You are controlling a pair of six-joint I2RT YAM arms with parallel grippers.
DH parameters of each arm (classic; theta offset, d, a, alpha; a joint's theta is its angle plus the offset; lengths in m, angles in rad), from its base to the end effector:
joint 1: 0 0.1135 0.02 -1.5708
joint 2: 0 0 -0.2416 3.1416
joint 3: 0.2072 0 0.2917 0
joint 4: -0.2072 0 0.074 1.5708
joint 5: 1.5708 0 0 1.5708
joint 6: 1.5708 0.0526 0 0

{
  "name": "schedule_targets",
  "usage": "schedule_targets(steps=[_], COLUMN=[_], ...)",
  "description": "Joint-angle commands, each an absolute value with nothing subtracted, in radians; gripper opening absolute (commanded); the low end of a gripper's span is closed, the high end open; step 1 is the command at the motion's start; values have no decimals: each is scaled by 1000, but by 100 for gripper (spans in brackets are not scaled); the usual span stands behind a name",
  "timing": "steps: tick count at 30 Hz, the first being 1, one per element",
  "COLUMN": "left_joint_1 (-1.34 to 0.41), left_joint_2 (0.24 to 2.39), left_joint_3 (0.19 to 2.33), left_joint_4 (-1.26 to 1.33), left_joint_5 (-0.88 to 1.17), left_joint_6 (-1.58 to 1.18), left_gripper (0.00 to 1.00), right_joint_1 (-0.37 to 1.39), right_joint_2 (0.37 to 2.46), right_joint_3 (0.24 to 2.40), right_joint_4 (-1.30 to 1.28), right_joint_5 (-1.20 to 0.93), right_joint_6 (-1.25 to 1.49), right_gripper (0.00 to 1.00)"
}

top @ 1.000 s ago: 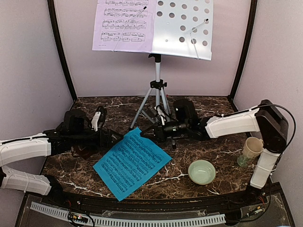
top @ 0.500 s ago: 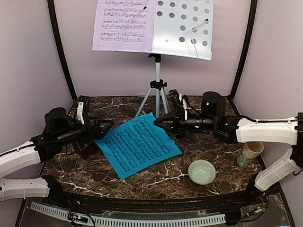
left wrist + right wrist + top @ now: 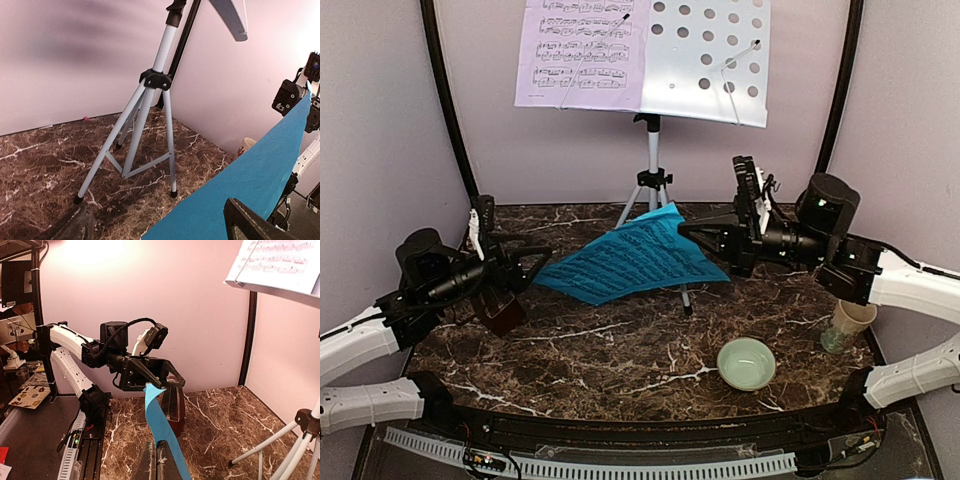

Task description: Set up the instrument practice props

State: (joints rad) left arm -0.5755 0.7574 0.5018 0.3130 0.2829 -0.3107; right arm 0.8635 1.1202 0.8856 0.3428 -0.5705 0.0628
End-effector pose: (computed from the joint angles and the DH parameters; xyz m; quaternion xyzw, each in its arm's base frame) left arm 0.2102 -0.1539 0.2725 0.1913 0.6602 -0.3961 0.6088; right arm 0.1889 0.2647 0.3358 -0.4426 0.5085 0.4872 0.5550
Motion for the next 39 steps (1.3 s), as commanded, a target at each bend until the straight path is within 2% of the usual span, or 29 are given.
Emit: schedule_targets(steps=[1,12,19,22,24,27,29,33,39], left_joint_1=[-569,-569,-567,-568,-569,-582,-640,-812,-819], left_joint_2=[725,651,642,682,737,844,911,960,1044], left_joint_3=[476,419,329,275,253,266,264,249,211], left_joint_4=[419,527,592,654,706,739,789,871,1138], left_joint_5=[359,435,350,327,393,486,499,334,185], left_joint_6=[-279,-251,-260,-279,-271,-284,-267,-119,-99], left_gripper=[93,94,93,93,92,85,83,87,92], right_joint_1=[858,855,844,841,839,838,839,837,837], right_joint_2=[1069,1016,1021,1030,1044,1065,1078,1088,1087], right_joint_3=[927,945,994,1032,1062,1104,1127,1140,1134], right_joint_4=[344,344,309,278,249,207,187,189,220], right_joint_5=[-561,-516,-381,-321,-285,-235,-208,-208,-277], right_joint_6=[78,149,208,225,231,244,246,253,259], right_gripper=[0,0,0,0,0,0,0,0,0])
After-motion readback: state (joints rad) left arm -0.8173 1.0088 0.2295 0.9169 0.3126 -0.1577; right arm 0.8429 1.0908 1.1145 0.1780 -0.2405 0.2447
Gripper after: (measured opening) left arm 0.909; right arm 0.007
